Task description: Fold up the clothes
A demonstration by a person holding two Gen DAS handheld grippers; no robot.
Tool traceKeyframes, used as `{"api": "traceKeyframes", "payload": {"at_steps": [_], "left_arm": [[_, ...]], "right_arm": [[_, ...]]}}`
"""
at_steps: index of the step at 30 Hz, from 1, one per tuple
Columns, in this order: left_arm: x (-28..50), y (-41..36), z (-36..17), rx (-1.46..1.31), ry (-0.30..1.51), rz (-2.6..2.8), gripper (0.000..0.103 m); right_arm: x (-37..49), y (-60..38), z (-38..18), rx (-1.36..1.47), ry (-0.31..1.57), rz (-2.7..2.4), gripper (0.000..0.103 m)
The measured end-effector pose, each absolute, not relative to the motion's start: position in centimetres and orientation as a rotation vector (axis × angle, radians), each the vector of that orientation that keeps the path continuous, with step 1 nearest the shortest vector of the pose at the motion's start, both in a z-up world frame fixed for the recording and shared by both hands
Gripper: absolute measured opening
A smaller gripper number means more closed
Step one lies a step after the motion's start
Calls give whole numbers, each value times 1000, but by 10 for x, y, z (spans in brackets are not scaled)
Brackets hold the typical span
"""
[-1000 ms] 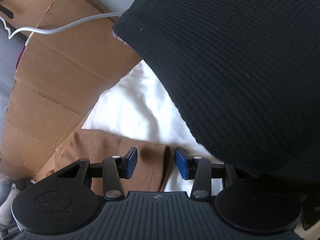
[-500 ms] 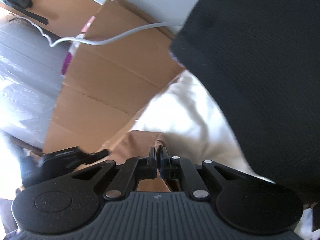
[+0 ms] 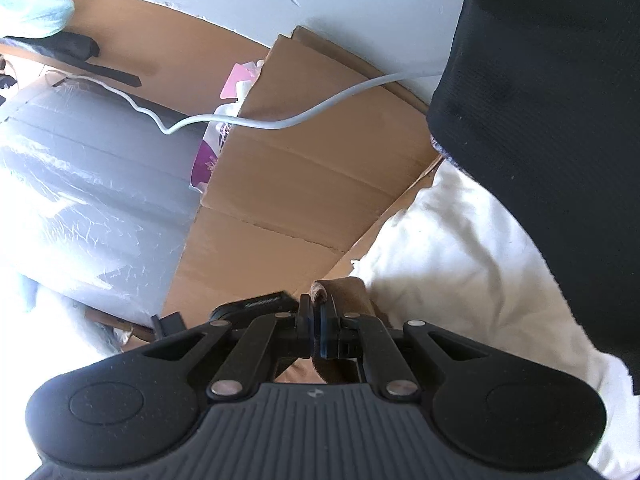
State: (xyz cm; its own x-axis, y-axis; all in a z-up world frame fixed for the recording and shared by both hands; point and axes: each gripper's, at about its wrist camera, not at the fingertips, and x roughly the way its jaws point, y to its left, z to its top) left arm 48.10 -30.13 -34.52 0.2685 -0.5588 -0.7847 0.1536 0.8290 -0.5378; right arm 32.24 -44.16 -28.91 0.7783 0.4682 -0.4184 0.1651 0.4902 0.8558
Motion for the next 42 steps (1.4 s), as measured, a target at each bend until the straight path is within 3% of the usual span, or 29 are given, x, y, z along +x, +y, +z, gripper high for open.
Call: {"api": "traceKeyframes", "payload": {"at_steps": [13, 24, 42], "left_arm": [[474, -301, -366, -451, 1242, -448, 3], [480, -282, -336, -414, 1198, -486, 6], [474, -293, -370, -403, 1241, -460, 6]], "right_arm": [[337, -428, -286, 1137, 657, 305, 0], [336, -431, -292, 1204, 641, 292, 0], [340, -416, -297, 1227, 654, 363, 0]]}}
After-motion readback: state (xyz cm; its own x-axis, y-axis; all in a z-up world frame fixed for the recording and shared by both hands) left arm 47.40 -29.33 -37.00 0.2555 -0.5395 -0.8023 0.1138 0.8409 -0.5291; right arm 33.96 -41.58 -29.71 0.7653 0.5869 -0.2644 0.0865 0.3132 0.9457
